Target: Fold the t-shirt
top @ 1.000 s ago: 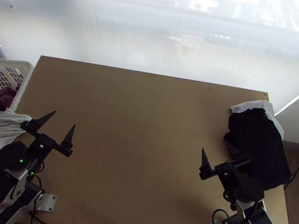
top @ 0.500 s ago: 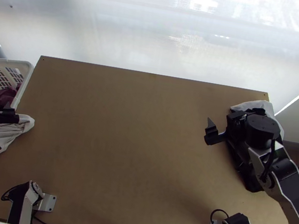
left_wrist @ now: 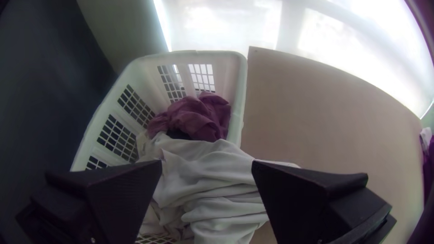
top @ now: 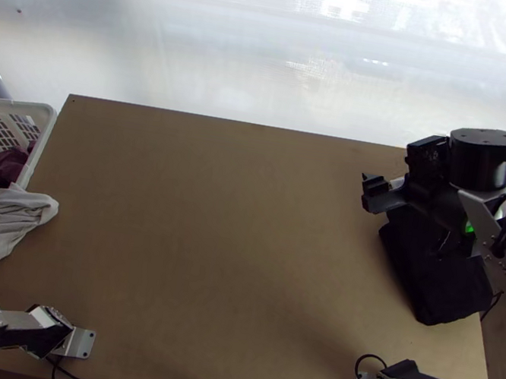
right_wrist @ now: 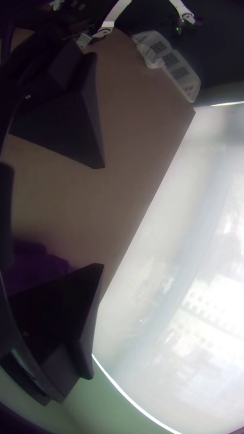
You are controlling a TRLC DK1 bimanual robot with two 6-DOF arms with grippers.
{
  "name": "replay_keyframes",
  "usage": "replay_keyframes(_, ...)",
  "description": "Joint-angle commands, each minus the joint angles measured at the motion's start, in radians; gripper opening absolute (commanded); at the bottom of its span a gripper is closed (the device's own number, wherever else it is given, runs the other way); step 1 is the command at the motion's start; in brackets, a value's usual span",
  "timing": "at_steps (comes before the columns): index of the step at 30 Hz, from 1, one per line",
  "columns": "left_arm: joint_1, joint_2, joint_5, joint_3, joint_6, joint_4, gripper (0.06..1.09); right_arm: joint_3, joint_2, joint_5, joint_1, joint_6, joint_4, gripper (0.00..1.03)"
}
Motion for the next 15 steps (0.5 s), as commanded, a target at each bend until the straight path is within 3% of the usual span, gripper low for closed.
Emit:
replay_keyframes(1, 0.033, 0.213, 0.032, 0.164, 0.153, -0.138, 1.02, 0.195, 0.079, -0.017, -0.007, 0.005, -0.117, 0.98)
replay_keyframes(15, 0.087, 0.493, 0.032, 0.219, 0.368, -0.256, 1.02, 0.218, 0.096, -0.017, -0.008, 0.007, -0.137, 0.98)
